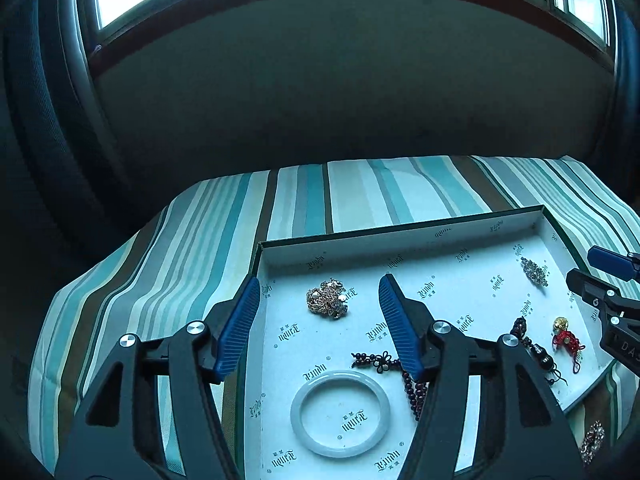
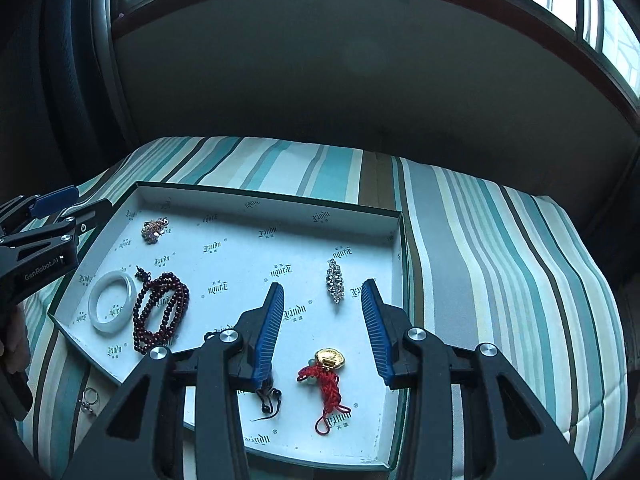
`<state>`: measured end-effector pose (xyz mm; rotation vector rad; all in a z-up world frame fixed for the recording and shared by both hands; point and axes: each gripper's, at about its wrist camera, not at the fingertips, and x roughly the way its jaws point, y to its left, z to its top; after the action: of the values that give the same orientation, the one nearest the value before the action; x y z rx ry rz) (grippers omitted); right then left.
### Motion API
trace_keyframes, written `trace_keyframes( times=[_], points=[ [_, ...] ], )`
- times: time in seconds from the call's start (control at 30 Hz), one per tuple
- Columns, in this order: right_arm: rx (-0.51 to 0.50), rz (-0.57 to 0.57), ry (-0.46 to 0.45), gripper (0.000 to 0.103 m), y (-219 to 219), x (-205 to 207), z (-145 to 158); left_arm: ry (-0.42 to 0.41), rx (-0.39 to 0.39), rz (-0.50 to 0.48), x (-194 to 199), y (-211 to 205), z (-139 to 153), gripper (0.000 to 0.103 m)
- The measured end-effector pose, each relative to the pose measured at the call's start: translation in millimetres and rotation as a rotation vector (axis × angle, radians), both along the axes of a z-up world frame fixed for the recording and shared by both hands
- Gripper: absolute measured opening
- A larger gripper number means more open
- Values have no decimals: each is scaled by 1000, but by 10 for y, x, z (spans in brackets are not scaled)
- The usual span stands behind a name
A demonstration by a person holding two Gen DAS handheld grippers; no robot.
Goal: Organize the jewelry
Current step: 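Lift both tools out of the tray back over the jewelry row, then grasp the large pearl flower brooch with the right tool while the left tool grasps the pearl ring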
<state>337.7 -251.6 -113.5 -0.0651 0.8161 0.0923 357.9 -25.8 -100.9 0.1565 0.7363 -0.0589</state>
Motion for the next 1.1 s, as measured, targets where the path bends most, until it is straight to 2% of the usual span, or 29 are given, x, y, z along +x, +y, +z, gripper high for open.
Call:
trace_keyframes(
  times=[0.27, 0.63, 1.1],
  points=[
    [-5, 11, 23, 41, -25, -503, 23, 0, -15, -10, -541, 70, 93, 62],
    [-10, 11, 93, 41, -52, -1016, -145, 57, -37, -6, -1161, 141, -46, 62],
    [-3, -3, 175, 41, -79, -1375, -443, 136, -22, 8, -1575, 219, -316, 62]
  ],
)
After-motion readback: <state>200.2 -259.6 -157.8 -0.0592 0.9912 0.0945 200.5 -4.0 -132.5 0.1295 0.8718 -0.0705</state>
